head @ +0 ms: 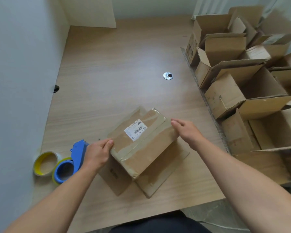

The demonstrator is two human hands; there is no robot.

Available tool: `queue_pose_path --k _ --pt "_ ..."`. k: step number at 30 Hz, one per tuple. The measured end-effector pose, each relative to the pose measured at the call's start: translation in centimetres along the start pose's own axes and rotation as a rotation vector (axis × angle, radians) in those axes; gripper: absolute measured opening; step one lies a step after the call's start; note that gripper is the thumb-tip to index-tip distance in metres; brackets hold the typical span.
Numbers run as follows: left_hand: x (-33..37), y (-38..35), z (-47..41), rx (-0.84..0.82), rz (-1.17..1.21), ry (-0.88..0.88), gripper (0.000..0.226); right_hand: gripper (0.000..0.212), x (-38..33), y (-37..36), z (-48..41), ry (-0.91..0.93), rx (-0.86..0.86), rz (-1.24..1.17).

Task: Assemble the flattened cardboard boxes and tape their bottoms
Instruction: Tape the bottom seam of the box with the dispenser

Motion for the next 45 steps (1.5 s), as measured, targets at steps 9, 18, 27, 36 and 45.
queue_pose_path --k 9,18,27,36,45 --pt "0.1 -3.9 4.2 0.139 0.202 -0.010 0.057 0.029 4.0 -2.1 0.9 0.074 0.160 0.084" --pt "0.3 -4.2 2.0 0.164 0.166 0.106 0.064 0.047 5.7 -2.6 2.9 0.173 -0.078 0.033" --pt "1.8 -2.9 0.6 0.081 0.163 0.041 0.065 0.058 3.2 -0.6 0.1 0.055 -0.041 0.107" --pt "1.8 -3.7 1.1 0.025 0.189 0.107 0.076 0.031 -0.1 -1.6 -6.2 0.120 -0.049 -0.054" --pt "1.6 -3.5 0.2 0.033 0.117 0.133 0.074 0.042 -0.4 -1.7 -5.1 0.118 -0.019 -0.147"
Point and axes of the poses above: each hand's wrist, its own z-axis away from the middle knuckle, its own y-axis out of the back of the hand, x = y × z, the point moved 4 cm from there along -z, towards the middle knuckle, and after that the axes turned 14 degrees about -x, right-handed, at the moved point
